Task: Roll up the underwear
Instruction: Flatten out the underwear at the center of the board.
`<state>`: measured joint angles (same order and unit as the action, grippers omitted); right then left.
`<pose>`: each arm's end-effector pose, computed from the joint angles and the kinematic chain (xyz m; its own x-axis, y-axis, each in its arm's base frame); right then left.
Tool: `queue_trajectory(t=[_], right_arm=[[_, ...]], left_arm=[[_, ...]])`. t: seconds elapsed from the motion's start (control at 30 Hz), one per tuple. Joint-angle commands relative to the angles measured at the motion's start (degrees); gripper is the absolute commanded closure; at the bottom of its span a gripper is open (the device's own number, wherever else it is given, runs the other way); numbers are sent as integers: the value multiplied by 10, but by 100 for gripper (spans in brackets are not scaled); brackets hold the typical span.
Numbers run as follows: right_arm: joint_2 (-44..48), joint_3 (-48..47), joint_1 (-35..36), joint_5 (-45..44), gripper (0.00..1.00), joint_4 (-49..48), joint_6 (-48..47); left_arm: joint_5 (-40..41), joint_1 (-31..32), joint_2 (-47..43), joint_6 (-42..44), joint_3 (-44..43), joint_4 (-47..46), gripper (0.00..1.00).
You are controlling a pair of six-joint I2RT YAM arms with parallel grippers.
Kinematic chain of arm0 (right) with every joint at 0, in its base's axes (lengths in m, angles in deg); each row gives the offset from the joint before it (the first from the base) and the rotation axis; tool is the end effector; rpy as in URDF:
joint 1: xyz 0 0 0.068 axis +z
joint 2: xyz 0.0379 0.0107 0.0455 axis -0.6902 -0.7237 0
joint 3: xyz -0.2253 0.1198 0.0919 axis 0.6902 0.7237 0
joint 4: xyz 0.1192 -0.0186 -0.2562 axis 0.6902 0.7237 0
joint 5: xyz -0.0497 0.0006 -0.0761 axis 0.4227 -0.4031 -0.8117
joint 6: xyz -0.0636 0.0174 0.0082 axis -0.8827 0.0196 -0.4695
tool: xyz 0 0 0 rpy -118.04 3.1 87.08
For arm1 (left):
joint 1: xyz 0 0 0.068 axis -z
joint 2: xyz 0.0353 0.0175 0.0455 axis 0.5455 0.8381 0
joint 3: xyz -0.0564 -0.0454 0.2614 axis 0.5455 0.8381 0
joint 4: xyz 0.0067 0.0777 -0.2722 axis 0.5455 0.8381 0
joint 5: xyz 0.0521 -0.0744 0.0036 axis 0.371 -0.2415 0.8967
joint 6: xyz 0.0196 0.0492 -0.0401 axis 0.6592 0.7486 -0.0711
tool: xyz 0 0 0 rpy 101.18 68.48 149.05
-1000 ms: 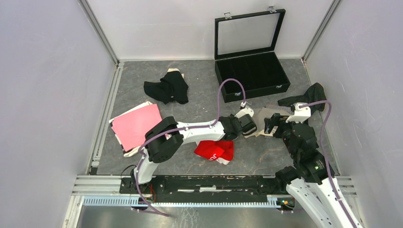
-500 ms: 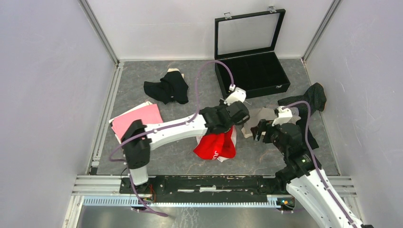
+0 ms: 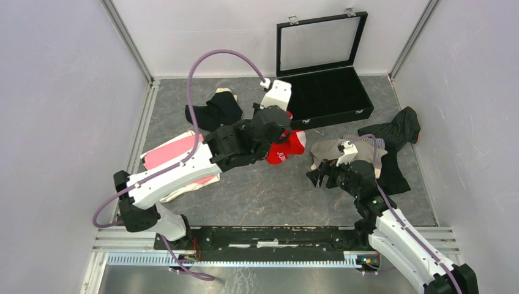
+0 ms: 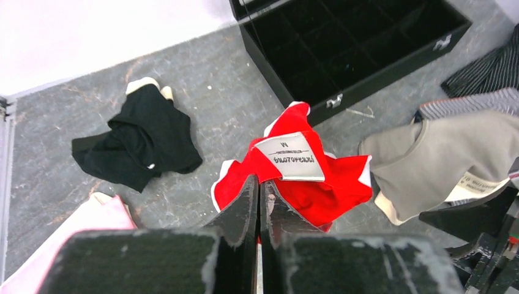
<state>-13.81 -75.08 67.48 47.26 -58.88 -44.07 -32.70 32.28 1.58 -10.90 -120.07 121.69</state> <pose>0.1701 0.0860 0.1738 -0.5796 0.2192 -0.7849 -0.3303 0.8173 0.4721 0.1843 -0.3076 0.4192 -0.2890 0.1953 -0.9372 0.2691 0.9561 0.1162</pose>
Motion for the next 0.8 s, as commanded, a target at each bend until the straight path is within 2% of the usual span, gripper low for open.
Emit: queue_trajectory(t=[0.0, 0.1, 0.17, 0.27, 0.4, 0.5, 0.63, 0.77], right_arm=[[-10, 3, -2, 0, 15, -110, 16], [-15, 4, -1, -28, 14, -141, 26], [-29, 9, -1, -16, 12, -181, 32], [-62, 19, -2, 46, 10, -258, 41], [-100, 35, 11, 160, 13, -383, 37], [-102, 29, 54, 187, 14, -389, -10], [-87, 27, 130, 150, 14, -368, -63], [-82, 41, 155, 125, 17, -400, -73]], left_arm=[[37, -1, -39, 57, -33, -7, 98], [51, -1, -50, 74, -42, -15, 98], [57, -1, -52, 88, -47, -20, 98], [60, -1, -50, 96, -56, -18, 98], [60, -1, -49, 95, -56, -14, 98], [62, 0, -46, 93, -56, -8, 98], [74, -1, -47, 87, -57, 1, 98], [75, -1, -52, 80, -55, 2, 98]])
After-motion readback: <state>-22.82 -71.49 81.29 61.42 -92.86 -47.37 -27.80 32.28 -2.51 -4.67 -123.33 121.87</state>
